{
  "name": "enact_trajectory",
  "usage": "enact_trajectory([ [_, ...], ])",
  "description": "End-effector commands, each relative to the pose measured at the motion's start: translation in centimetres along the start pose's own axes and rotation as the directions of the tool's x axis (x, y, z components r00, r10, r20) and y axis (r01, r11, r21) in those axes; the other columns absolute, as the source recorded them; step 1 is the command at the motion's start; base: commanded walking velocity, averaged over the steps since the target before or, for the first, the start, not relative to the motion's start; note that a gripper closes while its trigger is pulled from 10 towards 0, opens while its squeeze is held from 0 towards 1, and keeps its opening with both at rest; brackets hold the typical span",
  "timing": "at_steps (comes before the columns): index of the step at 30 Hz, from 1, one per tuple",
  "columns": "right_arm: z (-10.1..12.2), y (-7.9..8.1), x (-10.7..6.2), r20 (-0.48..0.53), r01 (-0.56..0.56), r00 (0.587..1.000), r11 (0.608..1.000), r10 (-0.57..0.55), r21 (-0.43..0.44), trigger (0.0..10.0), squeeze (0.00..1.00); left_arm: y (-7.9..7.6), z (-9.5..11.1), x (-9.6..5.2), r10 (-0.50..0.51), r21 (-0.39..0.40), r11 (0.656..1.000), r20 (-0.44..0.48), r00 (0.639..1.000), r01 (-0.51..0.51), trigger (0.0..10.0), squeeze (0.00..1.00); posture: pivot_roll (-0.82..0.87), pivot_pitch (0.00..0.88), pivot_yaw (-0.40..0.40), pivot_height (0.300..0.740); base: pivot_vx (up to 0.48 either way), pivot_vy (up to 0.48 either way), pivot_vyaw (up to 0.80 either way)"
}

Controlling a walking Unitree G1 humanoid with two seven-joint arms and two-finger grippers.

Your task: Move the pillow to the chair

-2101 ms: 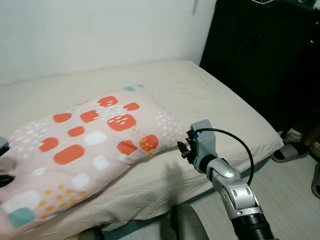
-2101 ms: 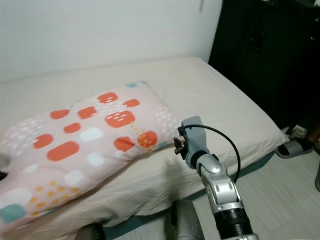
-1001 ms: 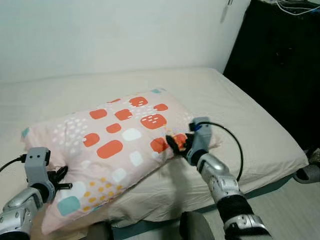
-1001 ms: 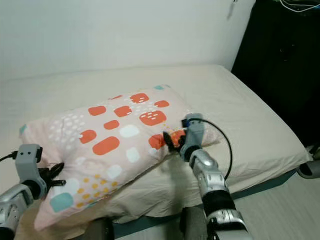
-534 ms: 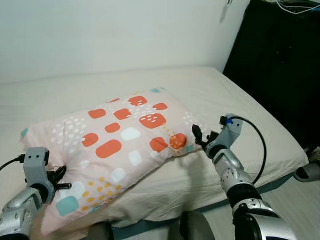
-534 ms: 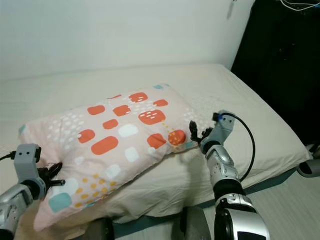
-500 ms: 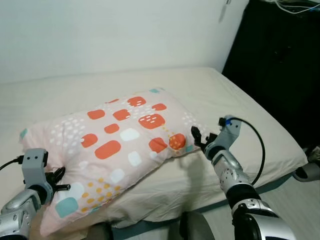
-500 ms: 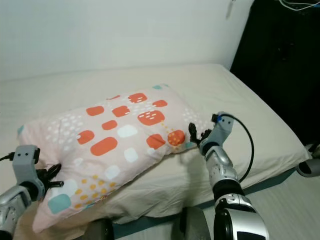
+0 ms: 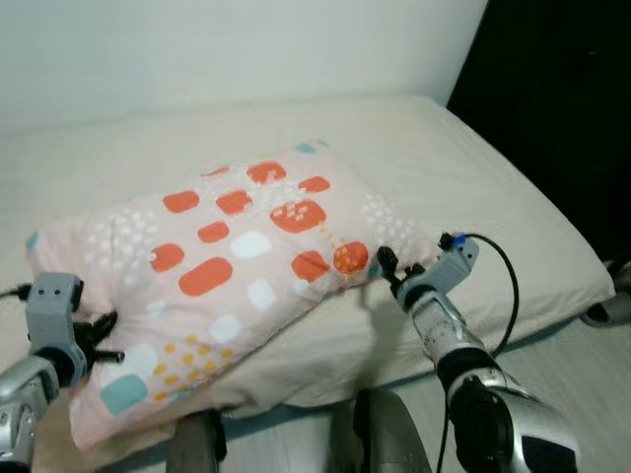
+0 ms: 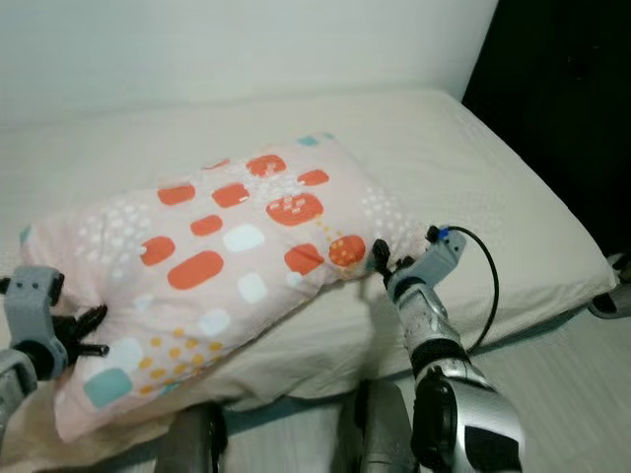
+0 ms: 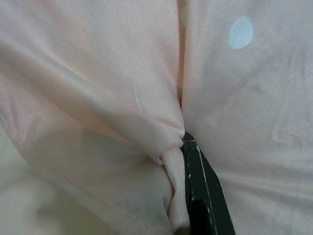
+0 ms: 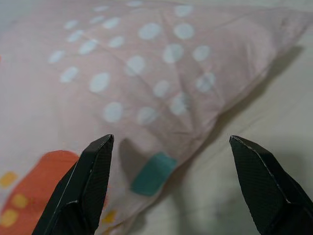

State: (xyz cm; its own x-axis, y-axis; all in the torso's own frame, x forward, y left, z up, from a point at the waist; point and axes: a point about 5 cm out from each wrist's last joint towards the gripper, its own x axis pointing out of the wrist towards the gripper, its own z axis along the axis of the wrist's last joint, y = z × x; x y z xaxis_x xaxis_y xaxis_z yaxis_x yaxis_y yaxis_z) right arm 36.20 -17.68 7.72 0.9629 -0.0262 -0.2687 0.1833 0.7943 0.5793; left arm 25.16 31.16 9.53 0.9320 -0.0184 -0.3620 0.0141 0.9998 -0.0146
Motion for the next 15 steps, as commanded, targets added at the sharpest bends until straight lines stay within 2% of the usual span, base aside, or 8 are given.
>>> enact_trajectory([
  [1,0.0,0.2,0.1,-0.004,0.000,1.000,1.000,0.000,-0.003,10.0,0.00,0.2,-0.9,-0.6,0.009,-0.020,1.000,-0.036,0.999,-0.009,0.0,0.00,0.13,0.214,-0.083,0.578,0.000,0.000,0.00],
  [4,0.0,0.6,0.2,-0.009,-0.017,1.000,1.000,0.017,-0.002,10.0,0.00,-0.1,-1.3,-0.7,0.006,-0.031,0.999,-0.042,0.999,-0.008,0.0,0.00,0.12,0.211,-0.082,0.578,0.000,0.000,0.00],
  [5,-0.1,1.3,0.3,-0.020,-0.061,0.998,0.998,0.060,-0.023,10.0,0.00,-0.8,-1.7,-0.7,0.000,-0.056,0.998,-0.049,0.999,-0.003,0.0,0.00,0.12,0.208,-0.083,0.578,0.000,0.000,0.00],
  [7,-0.2,1.5,0.3,-0.025,-0.074,0.997,0.997,0.073,-0.033,10.0,0.00,-1.4,-1.7,-0.6,-0.016,-0.070,0.997,-0.042,0.999,0.013,0.0,0.00,0.12,0.207,-0.084,0.573,0.000,0.000,0.00],
  [8,-0.1,1.7,0.3,-0.021,-0.087,0.996,0.996,0.087,-0.030,10.0,0.00,-2.1,-1.7,-0.5,-0.040,-0.082,0.996,-0.031,0.999,0.037,8.9,0.00,0.12,0.207,-0.085,0.568,0.000,0.000,0.00],
  [9,-0.1,1.7,0.3,-0.021,-0.087,0.996,0.996,0.087,-0.030,10.0,0.00,-2.1,-1.7,-0.5,-0.040,-0.082,0.996,-0.031,0.999,0.037,8.9,0.00,0.12,0.207,-0.085,0.568,0.000,0.000,0.00],
  [10,0.0,1.8,0.4,-0.014,-0.095,0.995,0.995,0.095,-0.028,10.0,0.00,-2.7,-1.7,-0.4,-0.059,-0.088,0.995,-0.024,0.998,0.057,10.0,0.00,0.11,0.207,-0.086,0.563,0.000,0.000,0.00],
  [15,0.3,2.0,0.4,0.003,-0.110,0.994,0.994,0.110,-0.026,10.0,0.00,-3.5,-1.8,-0.3,-0.081,-0.100,0.992,-0.023,0.996,0.079,10.0,0.00,0.11,0.208,-0.085,0.548,0.000,0.000,0.00],
])
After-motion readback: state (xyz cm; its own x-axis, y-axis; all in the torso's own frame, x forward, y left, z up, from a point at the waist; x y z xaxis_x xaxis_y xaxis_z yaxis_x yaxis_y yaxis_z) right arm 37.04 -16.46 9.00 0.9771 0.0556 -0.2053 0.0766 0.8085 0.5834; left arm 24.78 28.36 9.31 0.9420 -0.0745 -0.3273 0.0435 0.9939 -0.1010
